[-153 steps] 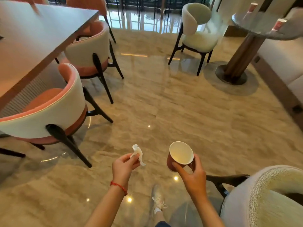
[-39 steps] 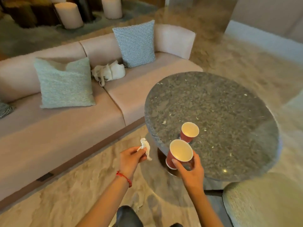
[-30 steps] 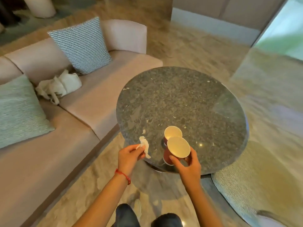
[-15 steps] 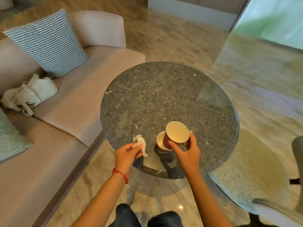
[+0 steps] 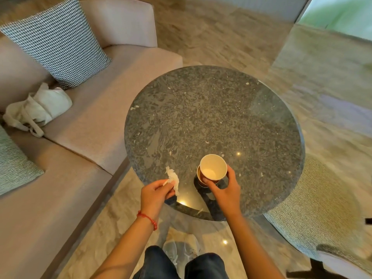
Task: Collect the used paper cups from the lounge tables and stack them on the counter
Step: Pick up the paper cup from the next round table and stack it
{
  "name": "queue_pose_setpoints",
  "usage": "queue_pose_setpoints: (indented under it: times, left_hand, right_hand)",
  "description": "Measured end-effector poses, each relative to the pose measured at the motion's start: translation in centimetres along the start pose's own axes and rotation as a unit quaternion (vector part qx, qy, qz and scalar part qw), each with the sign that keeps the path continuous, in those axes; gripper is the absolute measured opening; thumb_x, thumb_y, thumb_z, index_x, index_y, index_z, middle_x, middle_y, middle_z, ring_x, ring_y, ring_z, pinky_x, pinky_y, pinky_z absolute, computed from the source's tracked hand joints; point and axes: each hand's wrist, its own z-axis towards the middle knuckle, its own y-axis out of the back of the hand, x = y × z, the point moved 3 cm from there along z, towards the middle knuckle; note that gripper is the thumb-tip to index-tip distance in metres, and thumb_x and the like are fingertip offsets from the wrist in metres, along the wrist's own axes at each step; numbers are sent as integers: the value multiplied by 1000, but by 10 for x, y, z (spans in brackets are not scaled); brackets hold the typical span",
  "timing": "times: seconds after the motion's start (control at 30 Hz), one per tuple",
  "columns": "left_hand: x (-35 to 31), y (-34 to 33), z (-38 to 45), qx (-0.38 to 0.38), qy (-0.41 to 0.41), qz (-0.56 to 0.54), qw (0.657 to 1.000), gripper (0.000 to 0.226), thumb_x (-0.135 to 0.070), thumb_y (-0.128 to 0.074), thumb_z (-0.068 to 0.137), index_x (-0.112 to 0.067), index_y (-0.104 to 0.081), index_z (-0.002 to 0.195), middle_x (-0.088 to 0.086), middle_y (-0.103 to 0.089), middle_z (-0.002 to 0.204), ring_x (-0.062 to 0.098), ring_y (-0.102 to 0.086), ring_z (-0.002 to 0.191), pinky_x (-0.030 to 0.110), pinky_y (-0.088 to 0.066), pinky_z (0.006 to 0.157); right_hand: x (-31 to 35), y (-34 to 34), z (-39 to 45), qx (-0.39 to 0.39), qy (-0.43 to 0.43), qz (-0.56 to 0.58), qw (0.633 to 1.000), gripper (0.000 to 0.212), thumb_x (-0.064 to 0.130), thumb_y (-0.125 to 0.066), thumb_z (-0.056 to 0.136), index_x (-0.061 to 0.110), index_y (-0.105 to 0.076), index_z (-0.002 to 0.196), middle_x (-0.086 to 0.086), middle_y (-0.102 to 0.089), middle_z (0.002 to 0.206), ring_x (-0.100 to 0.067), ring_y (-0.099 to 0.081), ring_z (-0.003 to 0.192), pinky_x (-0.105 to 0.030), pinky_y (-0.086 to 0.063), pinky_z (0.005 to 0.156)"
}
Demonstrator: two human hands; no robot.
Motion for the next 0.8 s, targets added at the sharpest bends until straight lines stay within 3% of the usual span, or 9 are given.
queue_pose_setpoints:
  times: [0.07, 0.17, 0.23, 0.33, 0.47, 0.6, 0.7, 0.8]
  left_hand:
    - [3, 3, 2, 2, 0, 11, 1000, 32, -5, -68, 79, -25, -71, 54, -4, -68, 53, 13, -65, 59, 24, -56, 64]
    - [5, 6, 3, -4, 1, 8, 1000, 26, -5, -69, 78, -24, -72, 62, -4, -70, 57, 10, -66, 59, 20, -57, 59]
    - [5, 7, 4, -7, 3, -2, 1000, 15, -4, -69, 78, -17, -73, 72, -3, -70, 59, 8, -66, 57, 17, -55, 55]
    - [4, 9, 5, -13, -1, -4, 1000, 21, -3, -69, 78, -20, -71, 66, -4, -70, 58, 8, -66, 56, 16, -54, 55]
    - [5, 13, 5, -14, -8, -6, 1000, 32, -3, -69, 78, -26, -71, 56, -5, -69, 55, 7, -65, 55, 16, -55, 56]
    - [4, 17, 4, -16, -13, -13, 1000, 26, -4, -68, 79, -23, -74, 62, -6, -67, 52, 4, -63, 51, 15, -54, 55]
    - [3, 23, 3, -25, -19, -21, 999, 34, -4, -68, 78, -26, -72, 53, -6, -67, 52, 4, -63, 51, 13, -53, 53]
    - [3, 34, 1, -47, -21, -41, 998, 18, -3, -68, 78, -17, -72, 69, -6, -69, 53, 4, -64, 52, 12, -50, 51]
  right_hand:
    - [-6, -3, 0, 11, -14, 0, 1000, 65, 27, -82, 68, 45, -42, 116, 26, -49, 117, 17, -45, 107, 3, -36, 80]
    - [-16, -7, -2, 28, -29, -7, 999, 73, 26, -84, 65, 47, -39, 119, 27, -48, 118, 15, -46, 107, 0, -37, 83]
    - [-22, -10, -5, 34, -35, -9, 999, 89, 27, -85, 63, 39, -33, 134, 26, -43, 126, 12, -42, 114, -6, -34, 93]
    - [-27, -14, -4, 27, -53, -7, 998, 101, 27, -85, 62, 29, -25, 143, 24, -39, 127, -1, -37, 120, -19, -34, 98]
    - [-23, -17, -2, 13, -51, -7, 999, 81, 22, -85, 64, 36, -35, 125, 30, -45, 114, 2, -45, 106, -3, -36, 80]
    - [-15, -17, 1, 19, -45, 8, 999, 70, 21, -84, 65, 42, -40, 115, 29, -48, 112, 15, -48, 102, 1, -39, 77]
    - [-6, -19, 1, 36, -28, 12, 999, 70, 19, -84, 65, 38, -41, 117, 26, -49, 113, 24, -45, 101, 3, -38, 77]
    - [6, -27, 2, 66, -10, 16, 998, 68, 19, -84, 65, 40, -43, 115, 25, -50, 114, 23, -46, 101, 3, -39, 76]
